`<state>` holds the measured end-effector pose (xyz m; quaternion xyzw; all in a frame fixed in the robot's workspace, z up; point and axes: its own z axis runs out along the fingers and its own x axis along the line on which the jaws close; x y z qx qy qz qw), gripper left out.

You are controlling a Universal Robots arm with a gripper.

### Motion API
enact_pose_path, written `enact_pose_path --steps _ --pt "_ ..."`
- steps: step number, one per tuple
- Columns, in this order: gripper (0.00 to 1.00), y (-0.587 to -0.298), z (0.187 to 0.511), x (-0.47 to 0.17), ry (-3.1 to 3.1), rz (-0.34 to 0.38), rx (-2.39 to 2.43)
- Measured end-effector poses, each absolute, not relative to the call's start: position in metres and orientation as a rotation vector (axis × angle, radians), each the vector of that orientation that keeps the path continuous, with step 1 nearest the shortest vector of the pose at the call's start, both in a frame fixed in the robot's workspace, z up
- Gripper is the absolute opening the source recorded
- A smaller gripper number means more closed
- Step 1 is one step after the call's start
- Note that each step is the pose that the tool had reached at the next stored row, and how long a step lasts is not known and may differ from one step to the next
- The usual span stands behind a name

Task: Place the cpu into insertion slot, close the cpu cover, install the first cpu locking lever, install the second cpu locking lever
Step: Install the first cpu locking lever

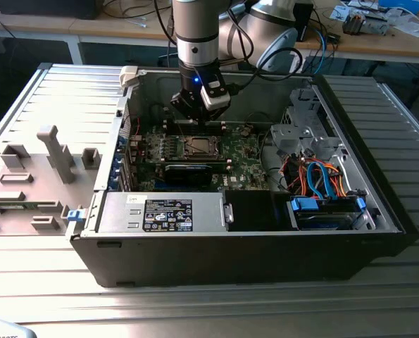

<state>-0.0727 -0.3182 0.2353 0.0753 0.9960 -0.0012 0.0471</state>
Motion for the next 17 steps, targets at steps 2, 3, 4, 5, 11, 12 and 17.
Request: enact_pose_path --steps 2,3,4,5,11,12,17 --pt "0.11 -0.3181 0.2353 -0.0727 3.039 -0.004 0.226" --pt "0.11 -0.3182 0.2353 -0.0727 3.039 -0.004 0.225" --pt "0.11 -0.3182 0.2353 -0.0727 3.039 -0.003 0.223" --pt "0.11 -0.3182 0.2353 -0.0727 3.039 -0.003 0.222" --pt "0.11 -0.3182 0.2353 -0.0727 3.040 -0.003 0.217" --pt "0.11 -0.3182 0.2353 -0.0726 3.040 -0.003 0.217" --pt "0.11 -0.3182 0.2353 -0.0726 3.040 -0.003 0.217"
